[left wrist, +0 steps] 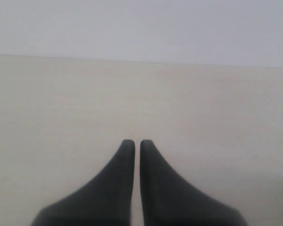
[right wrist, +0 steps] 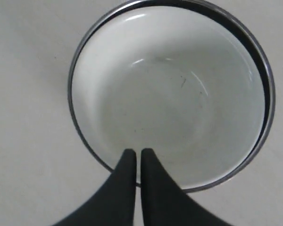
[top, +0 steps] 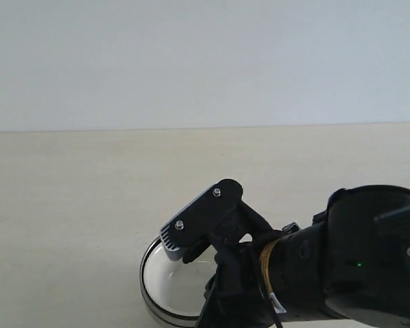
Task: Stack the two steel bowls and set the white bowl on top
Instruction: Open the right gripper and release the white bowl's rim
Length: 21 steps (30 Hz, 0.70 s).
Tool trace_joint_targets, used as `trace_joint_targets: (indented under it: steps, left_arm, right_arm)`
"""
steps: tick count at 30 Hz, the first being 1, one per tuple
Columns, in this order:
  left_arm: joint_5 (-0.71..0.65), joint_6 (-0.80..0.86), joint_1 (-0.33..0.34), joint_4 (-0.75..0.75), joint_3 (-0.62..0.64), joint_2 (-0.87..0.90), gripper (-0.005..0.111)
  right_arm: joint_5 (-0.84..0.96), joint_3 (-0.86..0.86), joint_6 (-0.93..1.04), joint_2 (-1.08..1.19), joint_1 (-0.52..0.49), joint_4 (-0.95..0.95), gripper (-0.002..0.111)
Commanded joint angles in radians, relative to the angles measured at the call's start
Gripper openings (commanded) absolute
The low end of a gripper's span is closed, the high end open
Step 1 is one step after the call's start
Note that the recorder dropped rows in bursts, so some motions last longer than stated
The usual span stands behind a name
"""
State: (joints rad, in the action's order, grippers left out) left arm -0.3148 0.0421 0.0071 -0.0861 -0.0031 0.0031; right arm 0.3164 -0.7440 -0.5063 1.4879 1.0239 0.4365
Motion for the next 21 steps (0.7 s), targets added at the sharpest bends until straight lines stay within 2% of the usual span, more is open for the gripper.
trace_joint_targets:
  steps: [1, 21]
  left_arm:
    - [0.007, -0.005, -0.005, 0.0, 0.003, -0.003, 0.004]
    - [0.007, -0.005, -0.005, 0.0, 0.003, -0.003, 0.004]
  right_arm:
    - [0.009, 0.004, -0.004, 0.047, -0.007, 0.031, 0.0]
    - [0.07, -0.082, -0.014, -0.109, -0.007, 0.092, 0.0]
